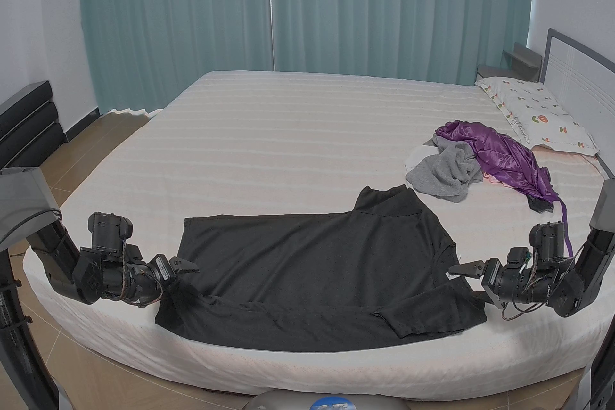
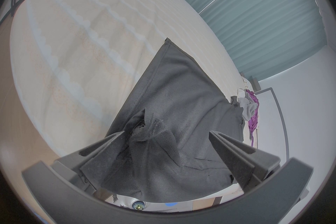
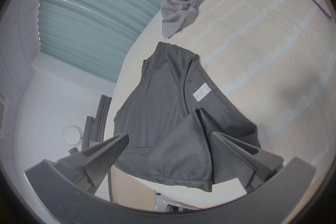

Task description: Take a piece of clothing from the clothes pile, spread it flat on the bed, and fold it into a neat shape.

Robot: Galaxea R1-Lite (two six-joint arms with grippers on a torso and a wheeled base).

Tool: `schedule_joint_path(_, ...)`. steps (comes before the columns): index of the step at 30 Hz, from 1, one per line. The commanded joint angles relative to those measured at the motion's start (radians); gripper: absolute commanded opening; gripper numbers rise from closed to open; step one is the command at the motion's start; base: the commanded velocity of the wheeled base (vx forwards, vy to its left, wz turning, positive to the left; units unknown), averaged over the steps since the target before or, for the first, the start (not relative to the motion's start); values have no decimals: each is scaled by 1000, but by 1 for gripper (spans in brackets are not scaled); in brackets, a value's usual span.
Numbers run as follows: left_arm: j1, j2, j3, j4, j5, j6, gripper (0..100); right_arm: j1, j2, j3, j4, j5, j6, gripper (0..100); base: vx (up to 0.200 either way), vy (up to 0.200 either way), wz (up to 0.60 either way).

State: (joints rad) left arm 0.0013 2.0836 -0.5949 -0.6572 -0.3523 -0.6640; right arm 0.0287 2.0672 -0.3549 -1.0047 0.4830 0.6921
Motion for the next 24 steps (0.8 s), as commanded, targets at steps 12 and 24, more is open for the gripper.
schedule_joint_path(12,-35,-43,14,2,4,-57,100,2,4,5,0,2,0,100,0,0,0)
schedule_joint_path(24,-43,0,-16,-71,41,-144,100,11,-1,14,0,17,0,100,0,0,0)
